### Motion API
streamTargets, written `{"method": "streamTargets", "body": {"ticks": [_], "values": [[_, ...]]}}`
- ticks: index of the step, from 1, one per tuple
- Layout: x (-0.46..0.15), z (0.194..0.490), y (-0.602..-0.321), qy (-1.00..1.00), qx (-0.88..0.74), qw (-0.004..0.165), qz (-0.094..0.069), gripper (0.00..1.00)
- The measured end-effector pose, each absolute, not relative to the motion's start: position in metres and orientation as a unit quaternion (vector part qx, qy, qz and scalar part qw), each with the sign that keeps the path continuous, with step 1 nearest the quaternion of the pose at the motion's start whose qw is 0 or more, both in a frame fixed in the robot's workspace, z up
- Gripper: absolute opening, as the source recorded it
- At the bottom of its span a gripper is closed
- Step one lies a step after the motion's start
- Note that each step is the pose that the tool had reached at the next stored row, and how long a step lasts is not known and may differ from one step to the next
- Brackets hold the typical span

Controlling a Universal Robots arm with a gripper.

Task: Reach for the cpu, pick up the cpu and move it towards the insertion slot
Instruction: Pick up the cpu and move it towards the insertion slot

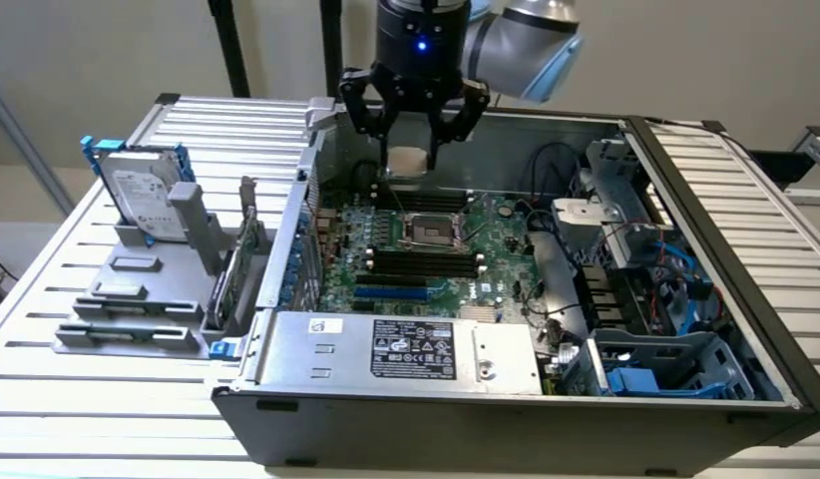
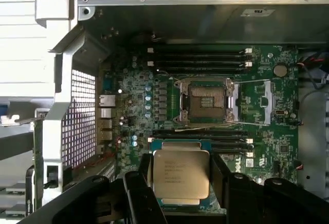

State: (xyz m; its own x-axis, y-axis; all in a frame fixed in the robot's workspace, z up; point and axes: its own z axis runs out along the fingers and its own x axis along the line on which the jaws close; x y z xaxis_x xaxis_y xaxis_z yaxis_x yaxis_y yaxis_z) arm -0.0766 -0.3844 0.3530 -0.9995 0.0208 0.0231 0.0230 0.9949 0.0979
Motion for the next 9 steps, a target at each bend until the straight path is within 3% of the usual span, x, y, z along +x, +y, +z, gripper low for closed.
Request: {"method": "streamTargets", "body": {"ticks": [9], "values": [[-0.050, 0.352, -0.362, -0.999, -0.011, 0.011, -0.049, 0.55]]}}
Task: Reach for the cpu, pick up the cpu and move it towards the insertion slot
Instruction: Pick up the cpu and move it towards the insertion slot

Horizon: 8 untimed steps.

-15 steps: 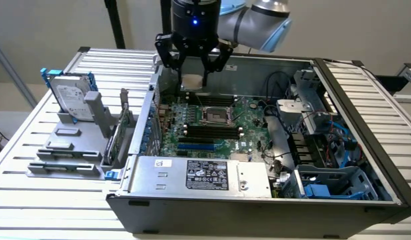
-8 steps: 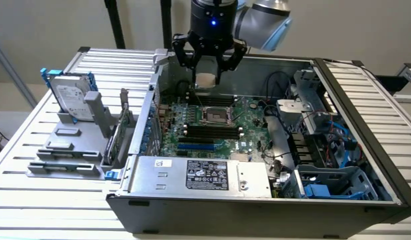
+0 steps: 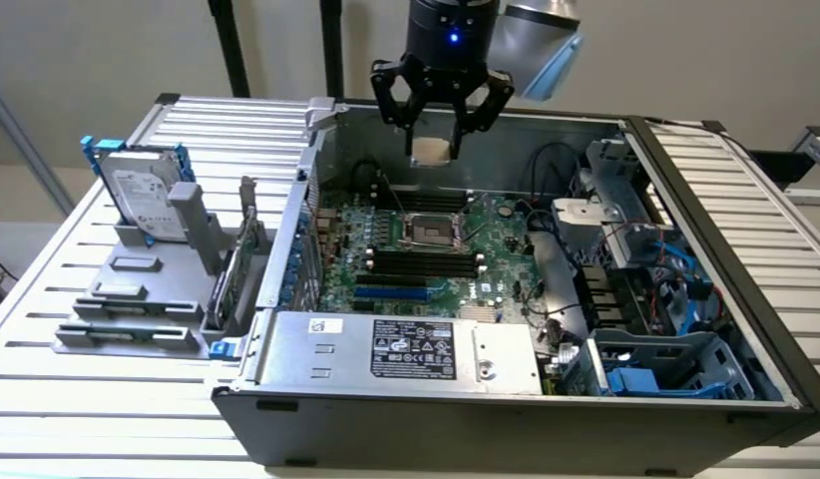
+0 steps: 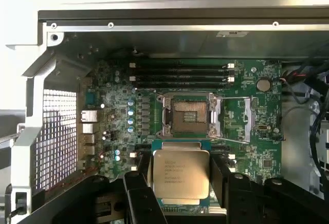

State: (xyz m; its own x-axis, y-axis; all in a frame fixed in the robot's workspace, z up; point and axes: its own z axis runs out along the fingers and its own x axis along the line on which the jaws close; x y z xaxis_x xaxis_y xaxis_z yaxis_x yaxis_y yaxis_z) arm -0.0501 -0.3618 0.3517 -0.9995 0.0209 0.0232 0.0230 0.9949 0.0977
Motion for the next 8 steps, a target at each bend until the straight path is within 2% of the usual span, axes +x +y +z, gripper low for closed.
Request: {"method": "streamTargets", "body": {"ticks": [3, 8], "values": [[-0.045, 0.351, -0.351, -0.999, -0.011, 0.011, -0.047, 0.55], [-0.042, 0.350, -0.334, -0.999, -0.011, 0.011, -0.033, 0.55]]}}
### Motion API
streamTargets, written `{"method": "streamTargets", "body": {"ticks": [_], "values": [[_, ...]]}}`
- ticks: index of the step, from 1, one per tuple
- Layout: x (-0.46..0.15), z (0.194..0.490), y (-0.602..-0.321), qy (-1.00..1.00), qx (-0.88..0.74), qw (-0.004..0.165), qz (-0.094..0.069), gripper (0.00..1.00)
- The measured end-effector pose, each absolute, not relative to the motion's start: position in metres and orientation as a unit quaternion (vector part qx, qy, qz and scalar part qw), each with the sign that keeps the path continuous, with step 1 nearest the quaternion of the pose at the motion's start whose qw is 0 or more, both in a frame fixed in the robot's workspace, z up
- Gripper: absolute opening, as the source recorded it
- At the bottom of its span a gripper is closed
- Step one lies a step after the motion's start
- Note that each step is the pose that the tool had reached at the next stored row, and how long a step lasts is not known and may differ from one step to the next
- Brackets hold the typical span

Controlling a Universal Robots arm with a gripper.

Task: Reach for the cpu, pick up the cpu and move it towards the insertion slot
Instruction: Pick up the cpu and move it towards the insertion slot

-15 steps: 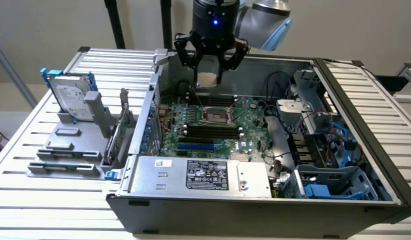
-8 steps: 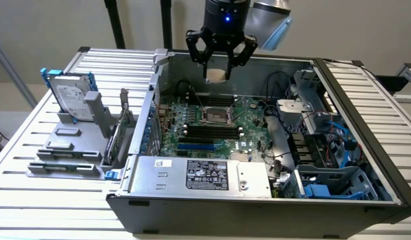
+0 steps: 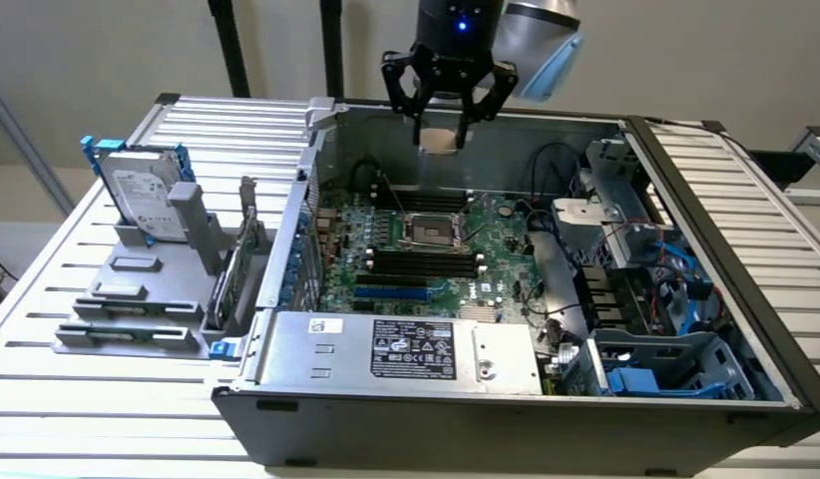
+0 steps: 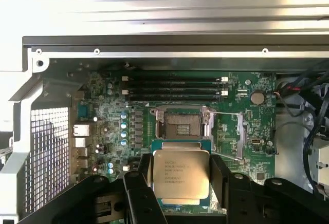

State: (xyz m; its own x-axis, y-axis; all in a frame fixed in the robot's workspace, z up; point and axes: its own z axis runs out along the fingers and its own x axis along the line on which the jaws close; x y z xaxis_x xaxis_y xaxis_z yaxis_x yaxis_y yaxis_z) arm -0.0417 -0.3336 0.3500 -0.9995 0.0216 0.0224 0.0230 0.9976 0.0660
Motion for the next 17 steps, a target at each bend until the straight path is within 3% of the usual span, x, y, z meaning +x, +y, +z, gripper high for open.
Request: {"method": "streamTargets", "body": {"ticks": [4, 17], "values": [[-0.0383, 0.3491, -0.3283, -1.000, -0.011, 0.011, -0.026, 0.55], [-0.0375, 0.3490, -0.3282, -1.000, -0.011, 0.011, -0.025, 0.55]]}}
